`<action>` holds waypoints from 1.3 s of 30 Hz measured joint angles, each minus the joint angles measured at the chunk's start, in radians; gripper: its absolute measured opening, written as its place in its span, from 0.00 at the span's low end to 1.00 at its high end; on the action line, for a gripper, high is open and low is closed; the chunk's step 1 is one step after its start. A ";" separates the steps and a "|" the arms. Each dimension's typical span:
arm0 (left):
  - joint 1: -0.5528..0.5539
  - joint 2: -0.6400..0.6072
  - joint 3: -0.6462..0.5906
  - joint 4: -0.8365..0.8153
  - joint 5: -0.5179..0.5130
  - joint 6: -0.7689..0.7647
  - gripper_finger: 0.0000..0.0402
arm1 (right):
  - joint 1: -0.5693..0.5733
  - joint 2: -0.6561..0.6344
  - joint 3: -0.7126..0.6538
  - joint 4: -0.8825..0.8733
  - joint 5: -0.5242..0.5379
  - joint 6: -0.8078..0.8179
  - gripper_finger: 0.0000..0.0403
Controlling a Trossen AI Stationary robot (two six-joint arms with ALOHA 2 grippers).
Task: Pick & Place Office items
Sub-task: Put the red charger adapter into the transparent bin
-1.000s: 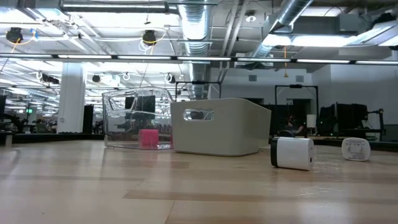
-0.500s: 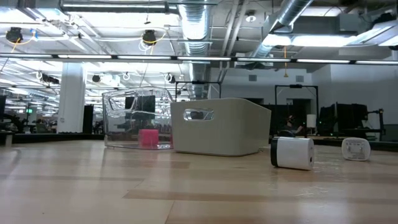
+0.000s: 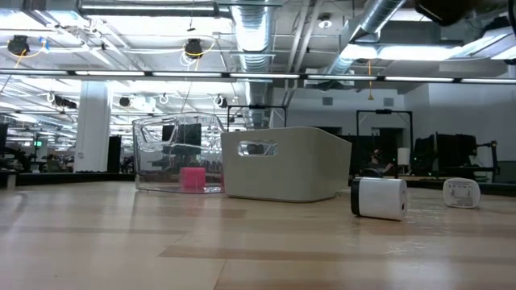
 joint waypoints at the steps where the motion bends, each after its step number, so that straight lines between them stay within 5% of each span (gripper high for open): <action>1: 0.008 0.000 0.000 0.000 0.000 0.000 0.59 | 0.005 0.000 -0.011 0.006 0.000 0.012 0.72; 24: 0.073 0.001 0.000 0.002 0.053 -0.026 0.59 | 0.035 0.000 -0.236 0.320 0.019 0.100 0.73; 39: 0.073 0.001 0.000 0.002 0.056 -0.026 0.59 | 0.012 -0.007 -0.304 0.337 -0.071 0.087 0.65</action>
